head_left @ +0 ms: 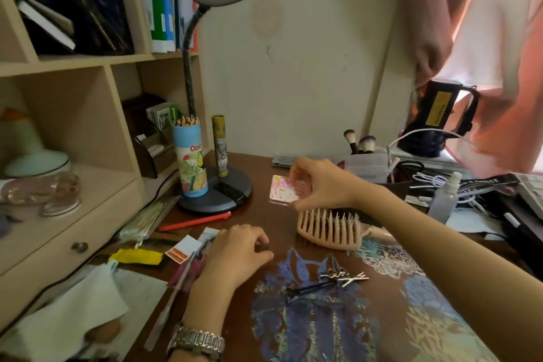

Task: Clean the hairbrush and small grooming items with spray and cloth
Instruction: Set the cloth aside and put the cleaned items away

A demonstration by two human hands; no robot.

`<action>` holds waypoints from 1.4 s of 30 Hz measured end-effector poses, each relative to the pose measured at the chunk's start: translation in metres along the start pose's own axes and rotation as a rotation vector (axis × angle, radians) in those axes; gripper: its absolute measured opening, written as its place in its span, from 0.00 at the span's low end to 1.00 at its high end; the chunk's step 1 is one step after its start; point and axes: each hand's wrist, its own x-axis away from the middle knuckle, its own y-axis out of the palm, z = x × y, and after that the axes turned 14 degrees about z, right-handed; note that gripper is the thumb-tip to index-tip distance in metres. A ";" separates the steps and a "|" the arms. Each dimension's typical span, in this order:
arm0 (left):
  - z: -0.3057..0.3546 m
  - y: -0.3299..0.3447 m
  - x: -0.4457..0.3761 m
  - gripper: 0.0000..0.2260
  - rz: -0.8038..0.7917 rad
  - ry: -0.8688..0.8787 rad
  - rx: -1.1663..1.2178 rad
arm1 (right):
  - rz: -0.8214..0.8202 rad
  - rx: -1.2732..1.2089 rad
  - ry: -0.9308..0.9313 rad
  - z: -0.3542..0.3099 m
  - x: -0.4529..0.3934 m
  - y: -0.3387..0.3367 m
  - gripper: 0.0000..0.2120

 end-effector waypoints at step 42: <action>0.002 -0.004 -0.001 0.14 -0.079 0.002 0.024 | -0.378 0.158 0.027 0.009 -0.064 0.076 0.25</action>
